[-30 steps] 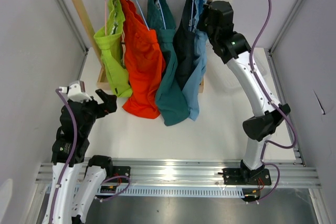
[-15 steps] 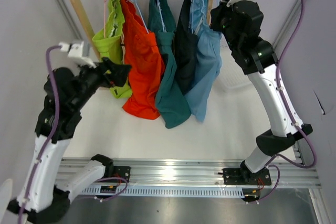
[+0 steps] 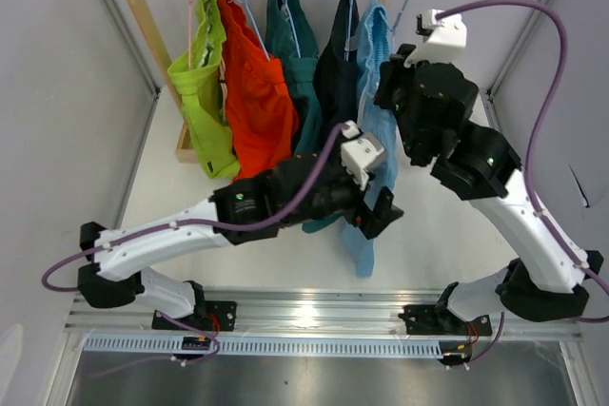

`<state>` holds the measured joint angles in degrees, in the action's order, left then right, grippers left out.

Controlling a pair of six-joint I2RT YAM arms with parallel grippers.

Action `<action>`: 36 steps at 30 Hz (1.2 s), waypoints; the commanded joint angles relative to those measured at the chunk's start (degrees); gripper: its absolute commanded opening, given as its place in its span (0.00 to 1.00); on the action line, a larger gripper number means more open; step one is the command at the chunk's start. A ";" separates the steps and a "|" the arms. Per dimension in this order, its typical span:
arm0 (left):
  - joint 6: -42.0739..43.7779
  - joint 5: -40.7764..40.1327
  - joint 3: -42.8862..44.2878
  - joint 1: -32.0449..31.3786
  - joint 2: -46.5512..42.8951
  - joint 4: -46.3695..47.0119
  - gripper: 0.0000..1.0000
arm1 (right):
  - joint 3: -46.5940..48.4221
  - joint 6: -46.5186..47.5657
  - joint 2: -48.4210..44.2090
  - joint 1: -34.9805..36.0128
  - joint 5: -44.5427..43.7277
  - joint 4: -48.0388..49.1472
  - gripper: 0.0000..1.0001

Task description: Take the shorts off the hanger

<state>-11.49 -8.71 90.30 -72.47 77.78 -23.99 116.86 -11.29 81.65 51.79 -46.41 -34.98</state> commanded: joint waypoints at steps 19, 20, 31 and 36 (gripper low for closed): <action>-0.47 -4.66 -5.31 -5.93 3.08 18.53 0.39 | -4.18 2.15 -11.16 4.64 -10.98 4.40 0.00; -0.64 -4.04 -5.57 -6.37 3.17 19.32 0.30 | -4.10 2.06 -11.16 4.64 -11.07 4.40 0.00; -3.18 -10.27 -18.64 -17.95 3.70 27.06 0.00 | 5.37 8.20 -8.62 -1.32 -10.11 3.79 0.00; -5.74 -14.22 -23.23 -23.42 4.57 28.82 0.00 | 12.76 12.85 -6.06 -3.63 -9.66 4.13 0.00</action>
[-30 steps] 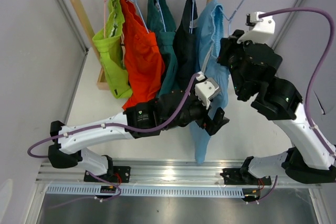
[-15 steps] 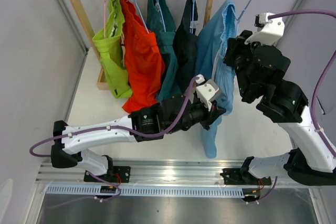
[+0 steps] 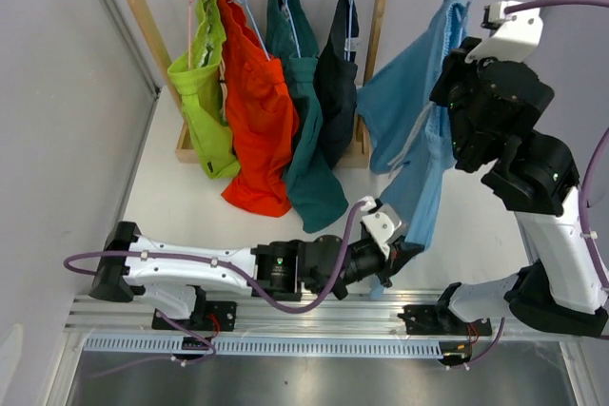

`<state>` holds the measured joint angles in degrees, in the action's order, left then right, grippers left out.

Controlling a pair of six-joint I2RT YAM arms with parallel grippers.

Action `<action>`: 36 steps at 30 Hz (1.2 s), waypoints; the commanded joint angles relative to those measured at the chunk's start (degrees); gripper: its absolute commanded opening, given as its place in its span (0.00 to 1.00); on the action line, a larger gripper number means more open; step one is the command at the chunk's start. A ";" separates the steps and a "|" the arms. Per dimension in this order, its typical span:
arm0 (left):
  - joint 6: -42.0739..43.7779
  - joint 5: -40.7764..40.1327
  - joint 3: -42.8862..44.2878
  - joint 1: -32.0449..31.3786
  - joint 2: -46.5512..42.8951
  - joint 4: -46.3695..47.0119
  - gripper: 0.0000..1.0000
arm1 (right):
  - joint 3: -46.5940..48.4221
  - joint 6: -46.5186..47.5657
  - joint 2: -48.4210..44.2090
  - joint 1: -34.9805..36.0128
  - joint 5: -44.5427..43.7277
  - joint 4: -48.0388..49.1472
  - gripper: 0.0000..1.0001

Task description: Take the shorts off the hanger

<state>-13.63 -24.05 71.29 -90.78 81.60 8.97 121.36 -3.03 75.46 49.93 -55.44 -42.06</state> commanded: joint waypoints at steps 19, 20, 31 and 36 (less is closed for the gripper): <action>7.02 0.05 27.36 12.26 15.66 -19.41 0.00 | -4.79 -27.27 -17.41 0.78 11.48 -15.94 0.00; 7.73 2.32 33.68 14.30 17.34 -20.74 0.00 | -9.69 -30.17 -19.02 0.69 12.89 -16.29 0.00; 10.12 18.84 69.48 34.70 38.90 -14.99 0.00 | -0.96 -32.66 -20.53 -1.50 22.48 -26.40 0.00; 12.75 18.51 81.90 36.55 50.21 -0.30 0.02 | -2.35 -30.63 -21.84 -3.52 25.29 -22.29 0.00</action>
<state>-3.33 -9.56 146.69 -53.84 127.50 -7.68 119.31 -34.06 54.15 47.22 -33.69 -67.48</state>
